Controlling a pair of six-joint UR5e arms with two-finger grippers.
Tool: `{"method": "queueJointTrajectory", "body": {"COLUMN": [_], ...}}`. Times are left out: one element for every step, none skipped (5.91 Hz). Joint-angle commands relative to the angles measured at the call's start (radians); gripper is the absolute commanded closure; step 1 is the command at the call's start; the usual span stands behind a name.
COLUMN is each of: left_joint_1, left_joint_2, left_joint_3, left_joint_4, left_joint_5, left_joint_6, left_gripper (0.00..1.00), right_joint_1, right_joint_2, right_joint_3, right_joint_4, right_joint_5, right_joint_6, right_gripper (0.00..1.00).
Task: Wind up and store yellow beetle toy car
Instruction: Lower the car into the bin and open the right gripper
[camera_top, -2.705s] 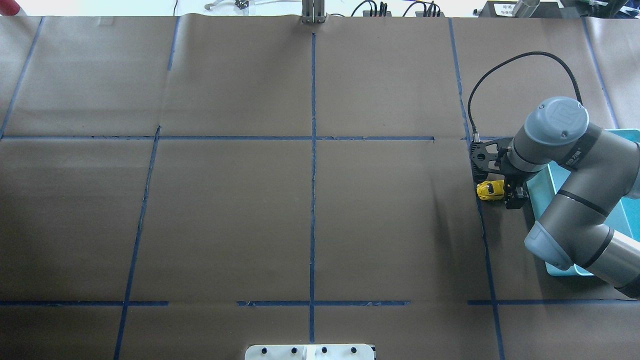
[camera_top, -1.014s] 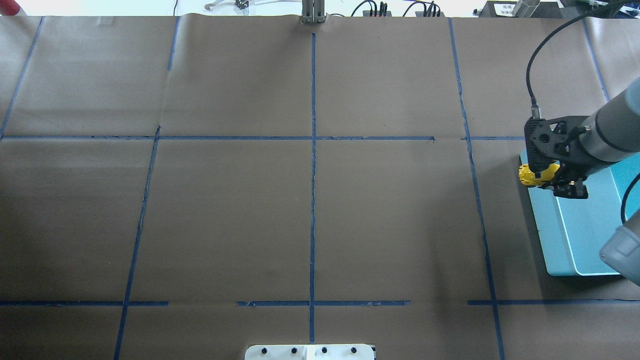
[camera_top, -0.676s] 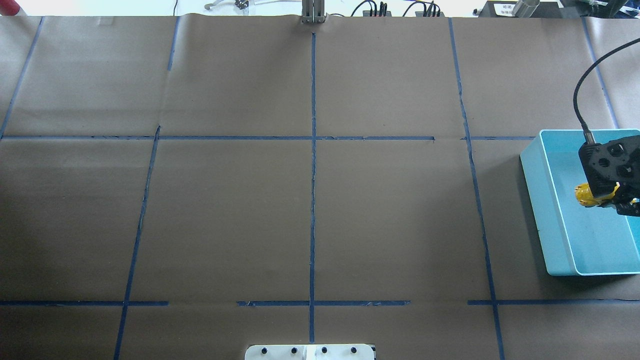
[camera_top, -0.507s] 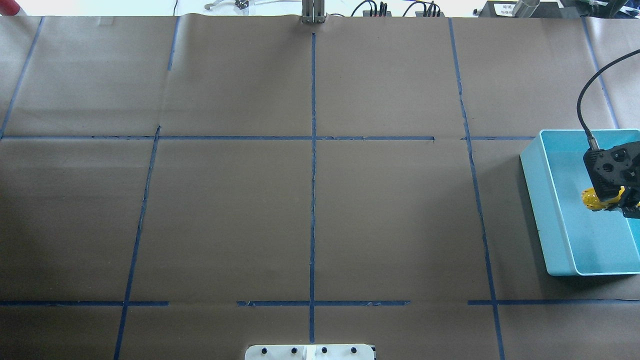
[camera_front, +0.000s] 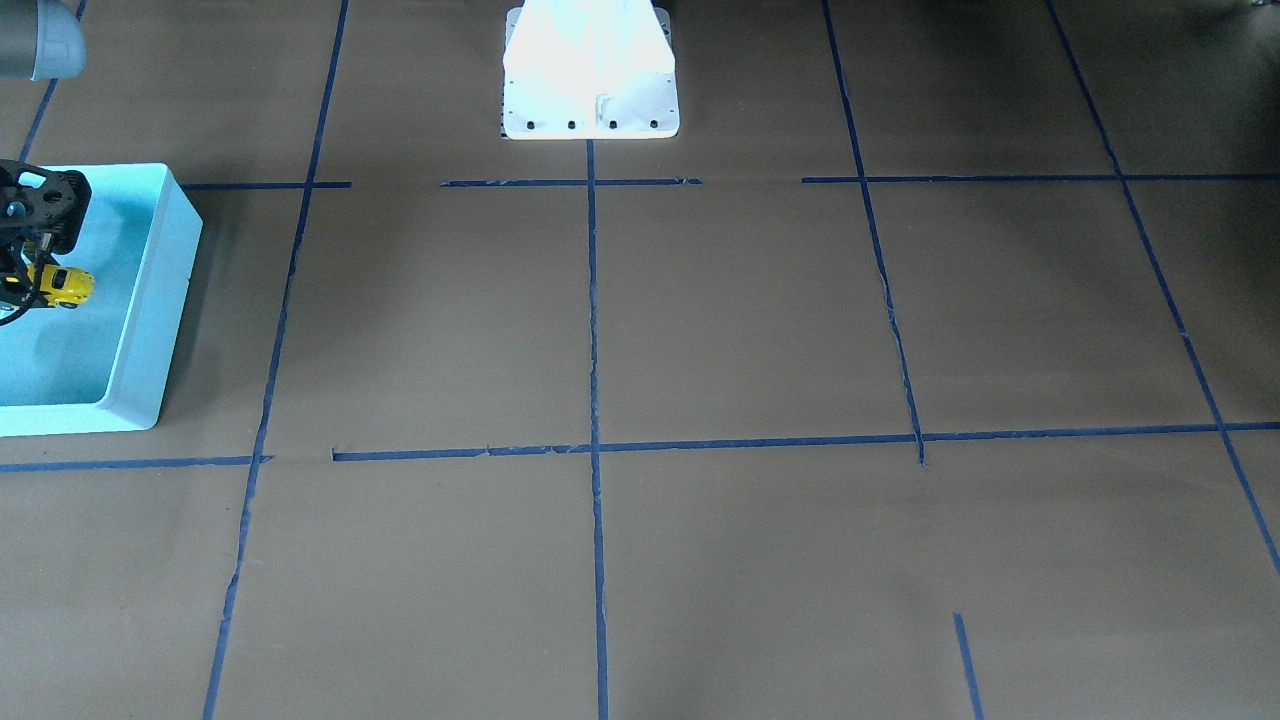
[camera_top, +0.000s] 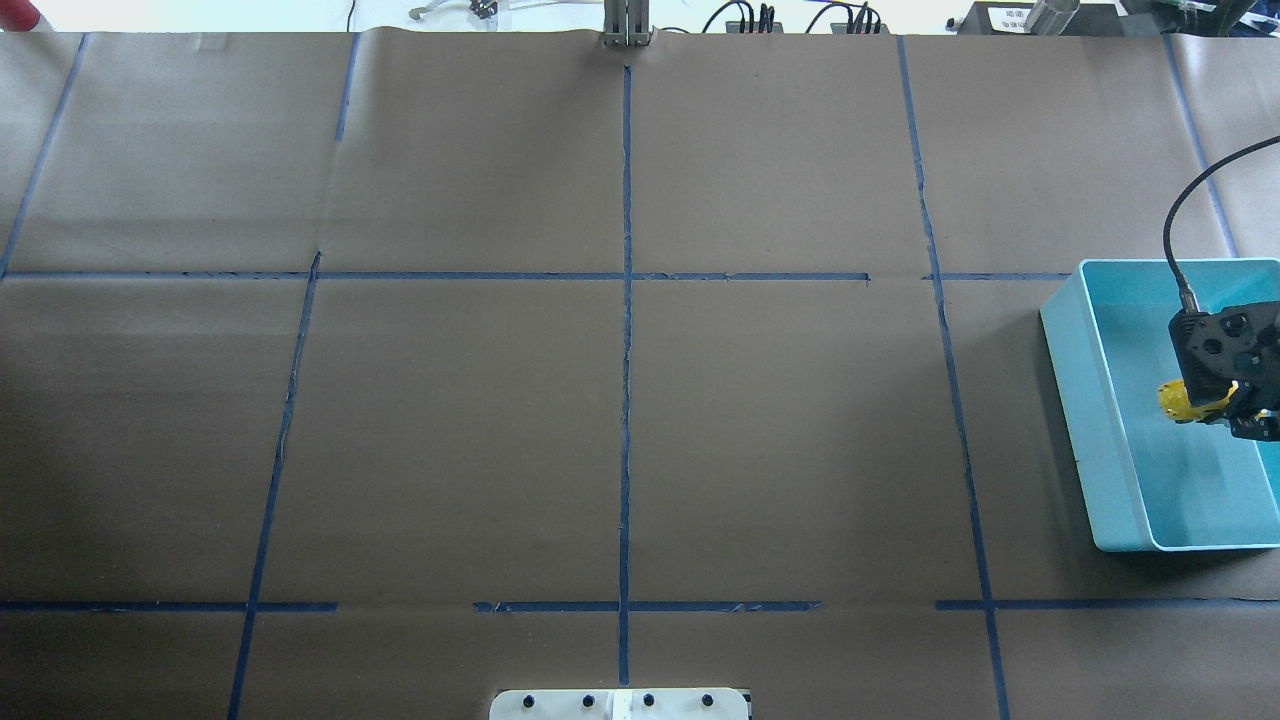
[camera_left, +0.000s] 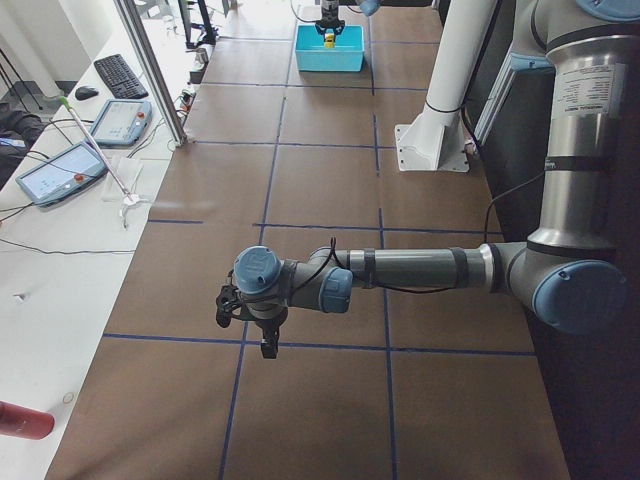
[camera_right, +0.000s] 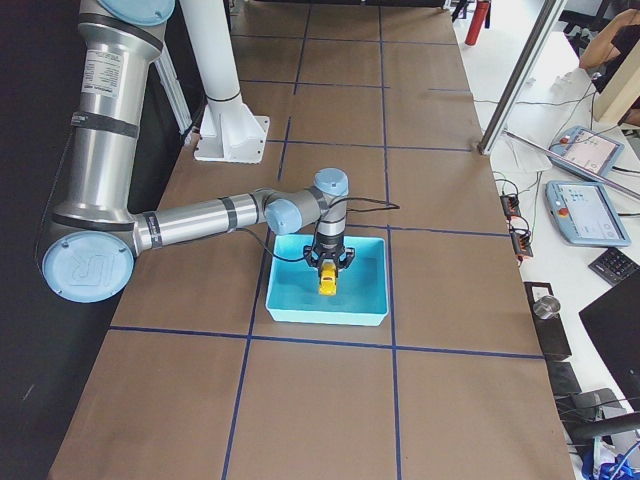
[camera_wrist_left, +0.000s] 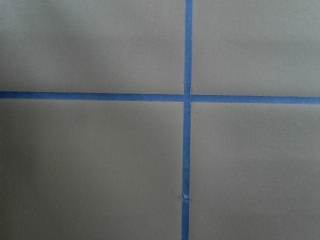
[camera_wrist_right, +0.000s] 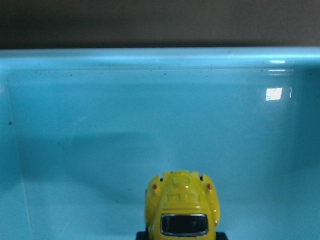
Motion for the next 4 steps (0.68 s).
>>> {"method": "queueJointTrajectory", "body": {"left_joint_1": [0.000,0.000,0.000,0.000], "left_joint_2": [-0.005,-0.007,-0.007,-0.007], "left_joint_3": [0.005,0.005,0.005,0.005], "left_joint_4": [0.000,0.000,0.000,0.000], "left_joint_5": [0.000,0.002,0.000,0.002], "left_joint_6": [0.002,0.002,0.000,0.000], "left_gripper": [0.00,0.00,0.00,0.00], "right_joint_1": [-0.032,-0.050,-0.064,-0.064], "right_joint_2": [0.005,0.006,0.008,0.012], "right_joint_3": [-0.031,-0.035,-0.038,-0.045], "right_joint_4": [0.007,0.009,0.009,0.009], "right_joint_5": [-0.001,-0.004,-0.008,-0.009], "right_joint_6": [0.007,0.009,0.009,0.007], "right_gripper": [0.99,0.99,0.97,0.90]}}
